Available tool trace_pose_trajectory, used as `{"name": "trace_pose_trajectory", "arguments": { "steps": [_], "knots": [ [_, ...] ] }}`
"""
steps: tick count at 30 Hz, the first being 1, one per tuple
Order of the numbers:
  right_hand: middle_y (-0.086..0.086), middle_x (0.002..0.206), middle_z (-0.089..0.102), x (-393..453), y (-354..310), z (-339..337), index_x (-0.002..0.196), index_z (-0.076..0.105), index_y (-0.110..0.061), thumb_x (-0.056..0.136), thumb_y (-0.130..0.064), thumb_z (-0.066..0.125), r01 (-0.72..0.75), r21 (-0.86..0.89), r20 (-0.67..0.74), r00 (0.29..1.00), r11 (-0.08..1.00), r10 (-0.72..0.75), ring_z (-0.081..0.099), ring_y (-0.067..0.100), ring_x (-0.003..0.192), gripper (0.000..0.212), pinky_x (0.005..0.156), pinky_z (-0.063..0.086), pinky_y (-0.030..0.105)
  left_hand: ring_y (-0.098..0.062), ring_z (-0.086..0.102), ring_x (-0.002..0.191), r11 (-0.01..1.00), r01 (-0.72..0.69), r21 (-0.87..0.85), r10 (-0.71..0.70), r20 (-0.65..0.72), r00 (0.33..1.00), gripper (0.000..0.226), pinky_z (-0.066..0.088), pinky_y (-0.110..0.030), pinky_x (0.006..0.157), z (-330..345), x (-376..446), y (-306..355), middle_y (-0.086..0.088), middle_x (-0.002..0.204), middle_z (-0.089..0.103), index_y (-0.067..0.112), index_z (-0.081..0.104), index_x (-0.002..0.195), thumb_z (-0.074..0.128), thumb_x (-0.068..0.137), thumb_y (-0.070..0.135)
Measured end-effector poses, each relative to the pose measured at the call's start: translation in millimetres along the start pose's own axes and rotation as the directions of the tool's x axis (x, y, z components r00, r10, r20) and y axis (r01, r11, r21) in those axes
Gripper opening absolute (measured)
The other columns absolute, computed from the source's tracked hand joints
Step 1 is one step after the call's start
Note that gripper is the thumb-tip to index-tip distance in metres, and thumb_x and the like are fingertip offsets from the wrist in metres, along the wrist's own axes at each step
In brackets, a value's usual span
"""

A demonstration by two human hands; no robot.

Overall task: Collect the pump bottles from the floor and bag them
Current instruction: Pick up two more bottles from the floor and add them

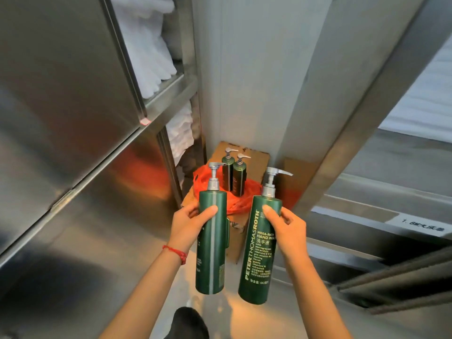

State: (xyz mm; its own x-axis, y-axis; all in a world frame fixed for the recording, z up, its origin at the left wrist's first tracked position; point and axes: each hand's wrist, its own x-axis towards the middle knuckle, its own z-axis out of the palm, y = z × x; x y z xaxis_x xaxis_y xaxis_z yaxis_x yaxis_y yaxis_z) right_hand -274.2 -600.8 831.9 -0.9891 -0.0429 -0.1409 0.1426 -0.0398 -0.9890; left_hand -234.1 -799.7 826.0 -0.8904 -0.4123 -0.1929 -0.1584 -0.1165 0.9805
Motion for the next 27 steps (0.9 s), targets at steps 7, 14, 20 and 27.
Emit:
{"name": "trace_pose_trajectory", "arguments": {
  "steps": [7,14,20,27],
  "knots": [
    [-0.006,0.070,0.074,86.5,4.6,30.7,0.076,0.070,-0.023,0.073,-0.027,0.072,-0.017,-0.029,-0.110,0.994,0.999,0.013,0.067,0.004,0.065,0.006,0.057,0.048,0.016,-0.016,0.067,0.076,0.999,0.010,0.042,-0.013,0.091,0.996,0.011,0.054,-0.022,0.065,7.1,103.7,4.3,-0.009,0.087,0.070,0.016,0.067,0.083,0.072,0.074,0.012],
    [-0.008,0.082,0.073,163.6,14.5,73.9,0.086,0.069,-0.022,0.071,-0.018,0.075,-0.017,-0.043,-0.203,0.979,0.999,0.008,0.068,0.005,0.074,0.017,0.062,0.050,0.017,0.003,0.064,0.064,0.998,0.006,0.068,-0.021,0.227,0.974,0.023,0.049,-0.010,0.057,5.6,208.5,9.6,0.001,0.081,0.068,0.020,0.065,0.081,0.072,0.071,0.001],
    [-0.014,0.087,0.069,207.3,37.6,91.9,0.086,0.064,-0.032,0.068,-0.011,0.077,-0.001,-0.114,-0.228,0.973,0.994,-0.025,0.065,-0.006,0.074,0.030,0.061,0.048,0.009,0.001,0.066,0.073,0.994,0.031,0.107,-0.063,0.306,0.950,0.035,0.050,-0.011,0.062,4.5,270.0,-6.4,0.005,0.087,0.068,0.026,0.063,0.087,0.073,0.069,-0.002],
    [-0.019,0.098,0.071,238.7,79.3,97.0,0.104,0.060,-0.041,0.060,-0.029,0.082,-0.036,-0.182,-0.210,0.978,0.983,-0.003,0.065,0.001,0.095,0.050,0.076,0.050,0.016,-0.008,0.066,0.089,0.991,0.067,0.118,-0.100,0.303,0.948,0.050,0.053,-0.019,0.075,8.0,317.5,-46.9,0.005,0.097,0.069,0.034,0.064,0.094,0.079,0.059,0.002]
  ]
}}
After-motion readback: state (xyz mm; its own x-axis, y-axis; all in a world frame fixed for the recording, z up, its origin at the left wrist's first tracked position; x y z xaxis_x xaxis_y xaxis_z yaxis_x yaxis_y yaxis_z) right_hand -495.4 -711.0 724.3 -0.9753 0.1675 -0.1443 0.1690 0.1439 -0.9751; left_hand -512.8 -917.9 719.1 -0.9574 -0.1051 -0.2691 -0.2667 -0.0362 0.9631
